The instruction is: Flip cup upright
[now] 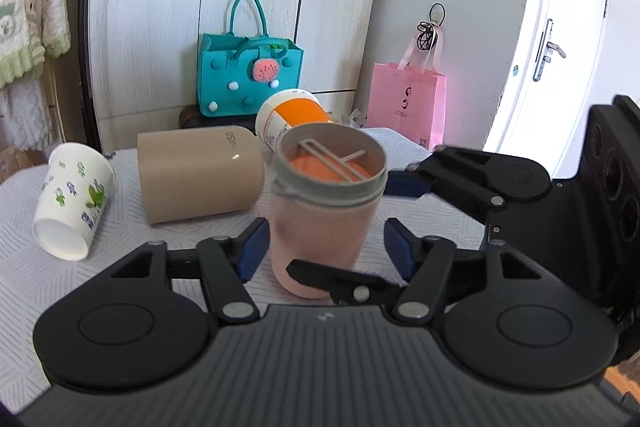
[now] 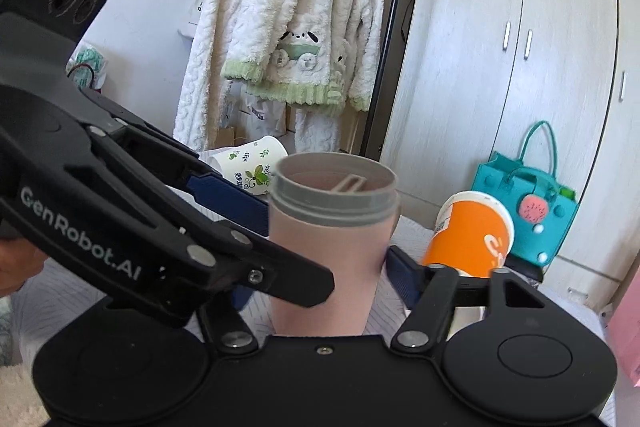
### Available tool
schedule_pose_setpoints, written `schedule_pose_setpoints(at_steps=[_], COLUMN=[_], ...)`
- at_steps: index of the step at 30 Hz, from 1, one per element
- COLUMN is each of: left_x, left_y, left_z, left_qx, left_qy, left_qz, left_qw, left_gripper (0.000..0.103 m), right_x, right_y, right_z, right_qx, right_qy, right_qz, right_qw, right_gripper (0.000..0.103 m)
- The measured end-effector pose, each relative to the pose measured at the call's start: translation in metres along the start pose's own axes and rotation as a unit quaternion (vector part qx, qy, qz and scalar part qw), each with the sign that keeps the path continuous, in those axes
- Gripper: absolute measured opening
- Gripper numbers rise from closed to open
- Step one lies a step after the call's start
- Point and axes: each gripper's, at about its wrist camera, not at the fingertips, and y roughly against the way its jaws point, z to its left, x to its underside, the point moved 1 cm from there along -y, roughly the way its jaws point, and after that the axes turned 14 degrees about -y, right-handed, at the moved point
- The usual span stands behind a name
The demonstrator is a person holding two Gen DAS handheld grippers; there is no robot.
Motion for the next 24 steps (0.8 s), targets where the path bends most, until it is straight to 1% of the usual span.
schedule_pose_setpoints(at_steps=[1, 2, 4, 7, 10, 12, 13, 14, 17, 22, 24], left_x=[0.000, 0.000, 0.001, 0.001, 0.000, -0.001, -0.002, -0.003, -0.005, -0.006, -0.005], left_y=[0.000, 0.001, 0.003, 0.008, 0.017, 0.026, 0.031, 0.037, 0.055, 0.086, 0.098], left_z=[0.000, -0.001, -0.001, 0.002, 0.003, 0.003, 0.002, 0.002, -0.001, -0.005, -0.007], left_qx=[-0.003, -0.006, -0.011, -0.020, -0.027, -0.040, -0.051, -0.064, -0.092, -0.121, -0.131], left_qy=[-0.001, -0.003, -0.006, -0.001, 0.004, 0.007, 0.008, 0.009, 0.006, 0.012, 0.014], left_qz=[0.003, 0.005, 0.004, 0.004, 0.003, 0.001, 0.001, 0.002, 0.007, 0.008, 0.007], left_qw=[1.0000, 1.0000, 0.9999, 0.9998, 0.9996, 0.9992, 0.9987, 0.9979, 0.9957, 0.9926, 0.9912], left_gripper=[0.068, 0.069, 0.076, 0.078, 0.078, 0.080, 0.084, 0.086, 0.088, 0.094, 0.096], right_x=[0.000, 0.001, 0.001, 0.001, 0.000, 0.000, 0.001, 0.001, 0.001, 0.000, -0.003], right_y=[0.001, 0.003, 0.005, 0.006, 0.010, 0.017, 0.023, 0.028, 0.049, 0.084, 0.094], right_z=[0.003, 0.004, 0.005, 0.004, 0.004, 0.002, 0.001, 0.001, 0.003, 0.014, 0.017], right_qx=[0.010, 0.016, 0.014, 0.017, 0.023, 0.030, 0.035, 0.038, 0.046, 0.070, 0.076], right_qy=[0.004, 0.006, 0.003, -0.006, -0.017, -0.034, -0.044, -0.054, -0.078, -0.098, -0.110], right_qz=[-0.004, -0.005, -0.002, 0.007, 0.004, -0.002, -0.007, -0.011, -0.009, -0.030, -0.028], right_qw=[1.000, 1.000, 1.000, 1.000, 1.000, 0.999, 0.998, 0.998, 0.996, 0.992, 0.991], right_gripper=[0.087, 0.088, 0.088, 0.088, 0.088, 0.088, 0.088, 0.088, 0.088, 0.088, 0.091])
